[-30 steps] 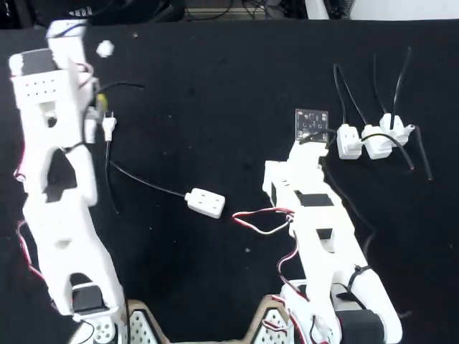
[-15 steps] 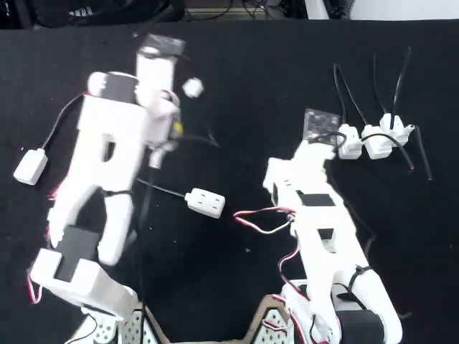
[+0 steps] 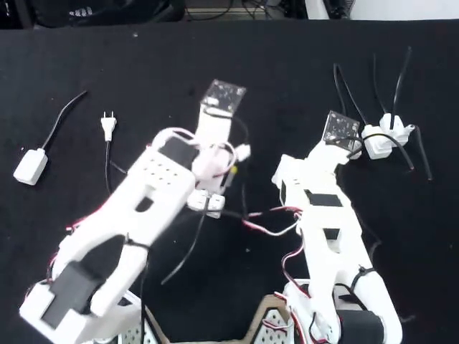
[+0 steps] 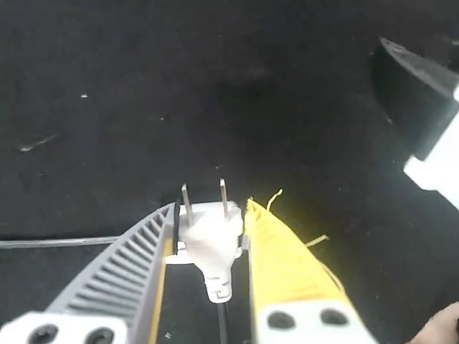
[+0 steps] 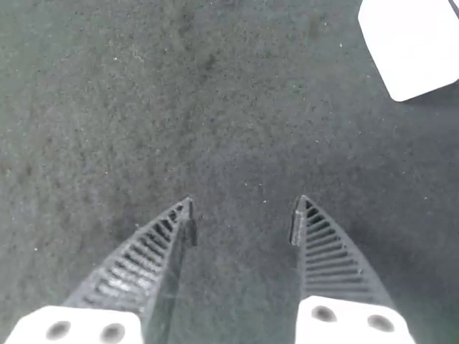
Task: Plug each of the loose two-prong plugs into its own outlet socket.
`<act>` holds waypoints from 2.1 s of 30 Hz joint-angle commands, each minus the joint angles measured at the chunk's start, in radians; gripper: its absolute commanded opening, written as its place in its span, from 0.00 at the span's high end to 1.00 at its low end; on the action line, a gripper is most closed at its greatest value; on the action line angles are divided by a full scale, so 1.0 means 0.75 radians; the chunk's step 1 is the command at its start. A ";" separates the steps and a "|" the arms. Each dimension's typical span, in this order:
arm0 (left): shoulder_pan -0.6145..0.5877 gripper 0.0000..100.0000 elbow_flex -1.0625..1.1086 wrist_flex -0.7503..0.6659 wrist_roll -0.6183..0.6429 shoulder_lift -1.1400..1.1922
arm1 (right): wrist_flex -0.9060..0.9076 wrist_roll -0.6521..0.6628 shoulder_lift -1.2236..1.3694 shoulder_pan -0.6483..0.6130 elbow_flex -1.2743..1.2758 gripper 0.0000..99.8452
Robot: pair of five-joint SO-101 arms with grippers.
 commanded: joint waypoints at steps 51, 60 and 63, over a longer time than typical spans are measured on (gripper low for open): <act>-0.918 0.80 0.676 -0.724 0.293 -0.121 | 0.366 -0.104 0.240 -0.612 -0.263 0.79; -0.922 0.80 0.678 -0.724 0.293 -0.121 | 0.426 -0.104 0.410 -0.567 -0.369 0.79; -0.924 0.80 0.678 -0.724 0.293 -0.121 | 0.491 -0.104 0.517 -0.597 -0.455 0.79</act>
